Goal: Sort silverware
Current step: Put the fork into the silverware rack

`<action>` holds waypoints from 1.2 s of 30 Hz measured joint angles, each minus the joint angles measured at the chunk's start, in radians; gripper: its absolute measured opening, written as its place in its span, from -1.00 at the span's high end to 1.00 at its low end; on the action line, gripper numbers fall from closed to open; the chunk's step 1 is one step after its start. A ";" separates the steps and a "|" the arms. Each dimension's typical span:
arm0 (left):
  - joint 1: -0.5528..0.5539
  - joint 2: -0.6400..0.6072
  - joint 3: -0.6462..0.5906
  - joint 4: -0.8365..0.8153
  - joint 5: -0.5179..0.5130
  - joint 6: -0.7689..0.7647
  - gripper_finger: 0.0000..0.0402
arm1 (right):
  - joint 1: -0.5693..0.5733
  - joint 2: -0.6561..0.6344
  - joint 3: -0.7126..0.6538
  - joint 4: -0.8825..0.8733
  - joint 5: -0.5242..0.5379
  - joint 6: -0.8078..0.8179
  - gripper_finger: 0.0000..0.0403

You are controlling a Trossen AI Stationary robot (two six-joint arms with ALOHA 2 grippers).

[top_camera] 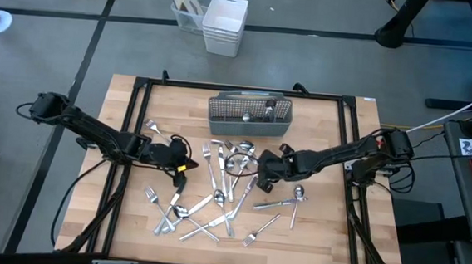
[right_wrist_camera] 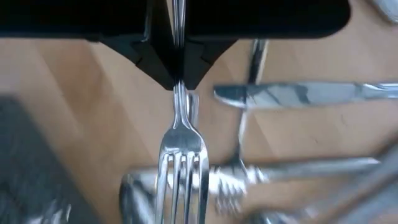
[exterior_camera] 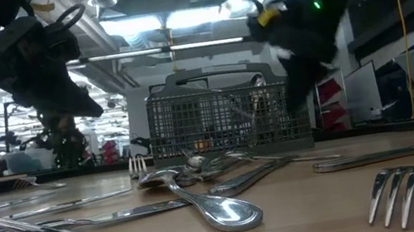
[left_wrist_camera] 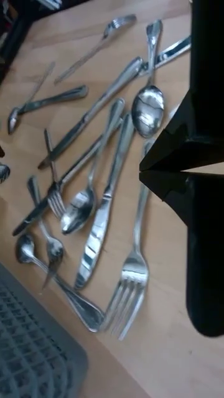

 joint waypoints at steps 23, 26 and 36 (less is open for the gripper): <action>0.000 0.000 0.000 0.016 -0.040 0.006 0.98 | -0.271 0.005 0.066 0.974 0.139 -0.707 0.93; 0.000 0.000 0.000 0.016 -0.041 0.007 0.98 | -0.327 0.022 0.026 1.127 0.038 -0.707 0.93; 0.000 0.000 0.000 0.037 -0.044 0.023 0.98 | -0.435 0.187 -0.005 1.433 -0.111 -0.755 0.92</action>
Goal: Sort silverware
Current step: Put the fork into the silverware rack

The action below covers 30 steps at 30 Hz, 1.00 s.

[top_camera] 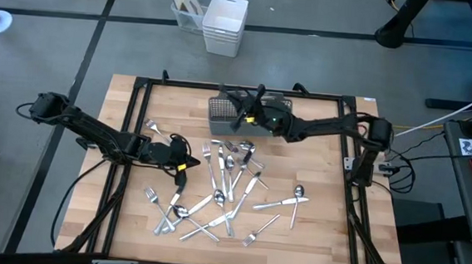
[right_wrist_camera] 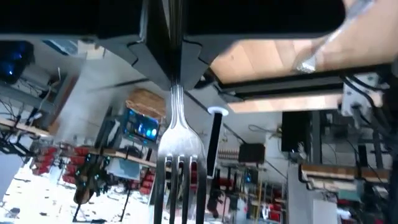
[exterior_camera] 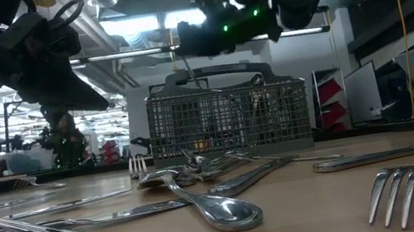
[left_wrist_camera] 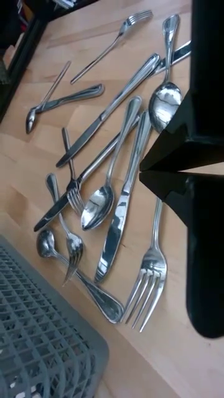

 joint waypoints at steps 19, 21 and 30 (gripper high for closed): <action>0.000 0.000 0.000 -0.003 0.000 0.012 0.98 | -0.008 0.062 0.000 -0.140 0.001 0.008 0.88; 0.000 0.000 0.000 -0.004 0.000 0.012 0.98 | -0.008 0.062 0.000 -0.164 0.002 0.008 0.88; 0.000 0.000 0.000 -0.004 0.000 0.011 0.98 | -0.008 0.060 0.002 -0.243 -0.006 0.011 0.87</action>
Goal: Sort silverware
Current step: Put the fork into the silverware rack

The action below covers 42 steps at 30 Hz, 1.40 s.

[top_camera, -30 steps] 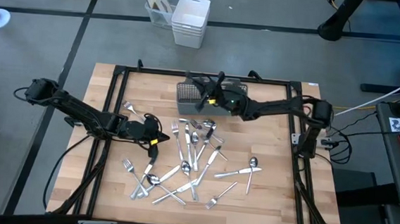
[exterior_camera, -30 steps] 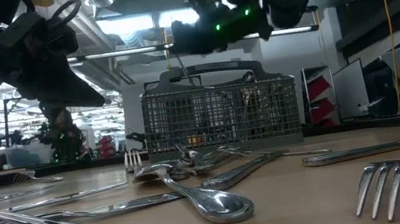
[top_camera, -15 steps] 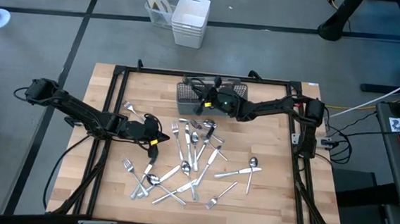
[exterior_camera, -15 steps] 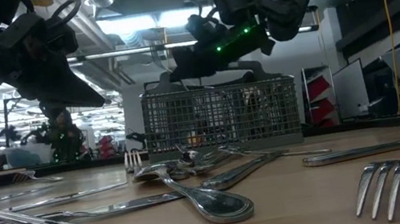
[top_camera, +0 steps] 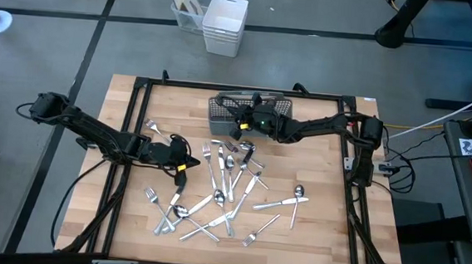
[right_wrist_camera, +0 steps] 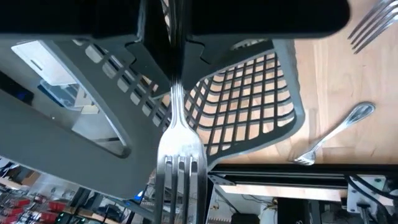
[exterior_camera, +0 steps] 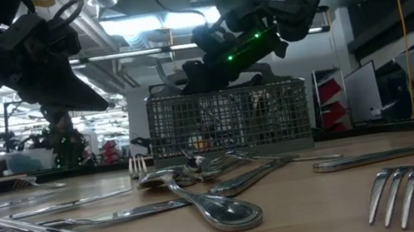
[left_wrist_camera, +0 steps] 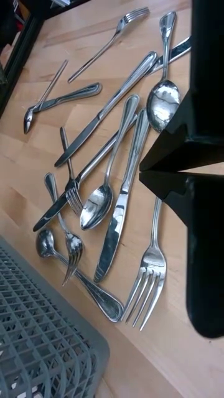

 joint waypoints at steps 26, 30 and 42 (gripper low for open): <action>0.000 0.000 0.000 0.001 0.004 -0.016 0.98 | -0.001 -0.031 0.000 -0.080 -0.010 0.024 0.48; 0.000 0.000 0.000 0.000 0.005 -0.027 0.98 | 0.000 -0.048 0.000 -0.132 -0.009 0.024 0.47; 0.000 0.000 0.000 -0.004 0.005 -0.080 0.98 | 0.001 -0.146 -0.002 -0.233 -0.009 0.040 0.48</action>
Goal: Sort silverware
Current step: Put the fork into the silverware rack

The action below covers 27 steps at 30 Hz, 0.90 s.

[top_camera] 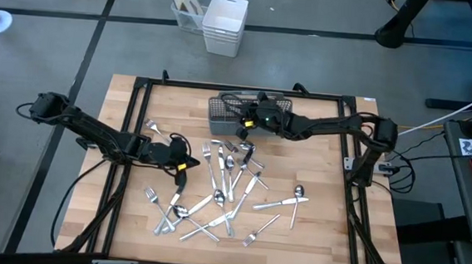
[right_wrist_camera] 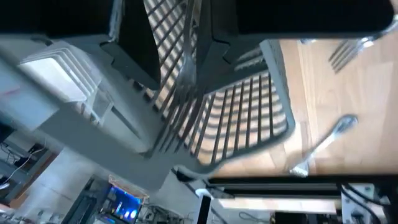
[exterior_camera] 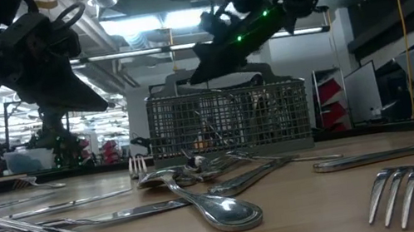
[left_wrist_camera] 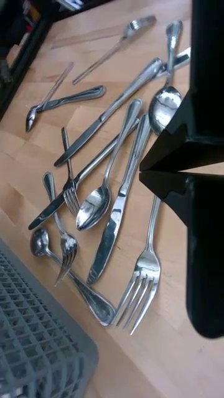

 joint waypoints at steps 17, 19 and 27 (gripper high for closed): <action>0.185 -0.354 0.000 -0.460 -0.009 -0.490 0.98 | 0.195 -0.270 0.001 -0.428 0.036 0.007 0.48; 0.225 -0.388 0.000 -0.498 -0.010 -0.507 0.98 | 0.223 -0.298 0.001 -0.490 0.036 0.007 0.48; 0.320 -0.425 0.000 -0.523 -0.009 -0.475 0.98 | 0.325 -0.331 0.002 -0.667 0.036 0.011 0.48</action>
